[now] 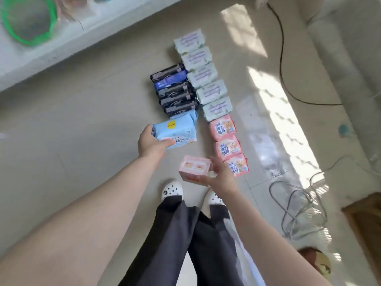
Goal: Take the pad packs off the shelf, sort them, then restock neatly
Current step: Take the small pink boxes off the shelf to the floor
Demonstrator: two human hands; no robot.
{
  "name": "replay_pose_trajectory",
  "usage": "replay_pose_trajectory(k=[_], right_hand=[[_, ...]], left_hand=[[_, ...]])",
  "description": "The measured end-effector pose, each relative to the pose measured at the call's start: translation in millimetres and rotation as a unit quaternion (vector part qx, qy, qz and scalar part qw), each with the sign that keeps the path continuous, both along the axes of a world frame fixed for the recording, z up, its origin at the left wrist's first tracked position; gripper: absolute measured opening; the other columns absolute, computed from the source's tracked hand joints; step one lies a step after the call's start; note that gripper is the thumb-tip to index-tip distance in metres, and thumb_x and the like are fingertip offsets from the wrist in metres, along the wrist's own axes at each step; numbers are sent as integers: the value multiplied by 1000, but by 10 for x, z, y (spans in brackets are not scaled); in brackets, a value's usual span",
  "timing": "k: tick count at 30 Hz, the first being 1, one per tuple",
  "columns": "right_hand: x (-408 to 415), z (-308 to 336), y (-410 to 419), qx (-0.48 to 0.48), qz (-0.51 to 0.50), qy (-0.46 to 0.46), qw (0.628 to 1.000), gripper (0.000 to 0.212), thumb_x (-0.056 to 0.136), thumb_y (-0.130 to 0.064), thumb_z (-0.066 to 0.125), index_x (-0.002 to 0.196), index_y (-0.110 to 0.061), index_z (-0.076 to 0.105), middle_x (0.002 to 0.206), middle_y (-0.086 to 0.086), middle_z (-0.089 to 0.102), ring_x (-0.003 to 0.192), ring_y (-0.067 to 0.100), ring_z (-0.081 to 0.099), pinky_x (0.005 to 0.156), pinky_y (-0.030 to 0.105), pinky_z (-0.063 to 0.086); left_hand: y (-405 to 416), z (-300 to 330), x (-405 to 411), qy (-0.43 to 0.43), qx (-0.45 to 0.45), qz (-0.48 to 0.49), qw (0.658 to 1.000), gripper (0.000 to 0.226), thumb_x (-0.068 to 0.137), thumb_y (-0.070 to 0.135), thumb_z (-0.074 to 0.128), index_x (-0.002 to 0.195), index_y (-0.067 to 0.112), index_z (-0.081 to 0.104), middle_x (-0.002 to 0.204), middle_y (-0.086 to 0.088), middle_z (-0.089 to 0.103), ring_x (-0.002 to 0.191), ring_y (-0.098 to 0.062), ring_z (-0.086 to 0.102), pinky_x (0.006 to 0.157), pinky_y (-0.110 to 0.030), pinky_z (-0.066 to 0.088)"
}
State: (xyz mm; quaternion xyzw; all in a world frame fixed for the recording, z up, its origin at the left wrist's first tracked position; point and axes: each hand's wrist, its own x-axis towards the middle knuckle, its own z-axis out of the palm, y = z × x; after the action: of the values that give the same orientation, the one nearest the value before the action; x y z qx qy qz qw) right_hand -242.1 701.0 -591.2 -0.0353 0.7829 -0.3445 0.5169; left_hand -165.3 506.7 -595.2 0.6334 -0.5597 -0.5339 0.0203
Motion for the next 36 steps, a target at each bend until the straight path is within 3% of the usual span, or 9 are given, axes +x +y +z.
replay_pose_trajectory(k=[4,8,10,12,14,19,23,30,36], right_hand=[[113,-1194,-104,6,43,27,999,68,66,-7,84,128,-17,57,112,-4,57,102,13,57,86,22,43],[174,-2045,-151,12,91,60,994,70,70,2,75,133,-20,53,114,-5,53,105,11,52,78,16,34],[205,-2346,-144,-6,93,100,991,70,72,6,68,135,-20,52,127,-1,53,116,12,50,90,17,38],[238,-2538,-135,-27,67,117,991,75,74,2,66,142,-19,44,142,5,46,134,18,40,106,31,38],[291,-2590,-142,-20,2,88,996,83,76,-6,71,148,-17,30,149,3,36,140,15,31,112,32,32],[381,-2568,-272,76,-237,-70,966,80,84,-19,73,149,-17,25,124,8,49,110,24,58,98,39,48],[263,-2582,-387,72,-400,-181,896,59,89,-7,65,142,-13,38,119,16,62,101,32,68,65,21,57],[19,-2704,-597,37,-362,-112,925,45,88,-11,68,130,-6,53,107,15,66,90,28,69,73,28,58],[-56,-2754,-667,31,-320,-103,941,47,89,-15,68,133,-7,50,107,11,65,89,24,68,77,29,58]], left_hand=[[49,-1139,17,-6,0,-32,999,42,65,-3,77,95,12,51,95,-2,61,82,-17,56,74,-29,47],[72,-1966,37,0,4,-50,999,44,67,-4,74,92,22,48,102,-1,59,89,-15,56,74,-25,47],[76,-2253,52,18,5,-51,999,47,66,-4,72,90,28,48,110,-4,57,96,-18,57,73,-23,48],[109,-2441,50,22,19,-61,998,51,69,-4,70,103,26,47,120,-7,50,107,-21,53,72,-17,46],[164,-2531,41,1,61,-53,997,58,77,-1,69,122,20,39,122,0,43,109,-15,48,68,-8,43],[193,-2648,-23,4,143,24,989,65,90,20,62,139,28,20,138,4,36,107,-11,47,82,-22,39],[113,-2679,-114,18,167,36,985,61,93,31,58,141,26,21,128,10,45,110,-9,45,92,-25,35],[21,-2731,-225,20,151,22,988,75,85,34,67,142,21,19,132,5,52,116,-14,53,106,-37,41],[43,-2684,-236,-9,129,6,992,76,88,36,65,145,22,17,133,3,48,113,-16,52,95,-32,41]])
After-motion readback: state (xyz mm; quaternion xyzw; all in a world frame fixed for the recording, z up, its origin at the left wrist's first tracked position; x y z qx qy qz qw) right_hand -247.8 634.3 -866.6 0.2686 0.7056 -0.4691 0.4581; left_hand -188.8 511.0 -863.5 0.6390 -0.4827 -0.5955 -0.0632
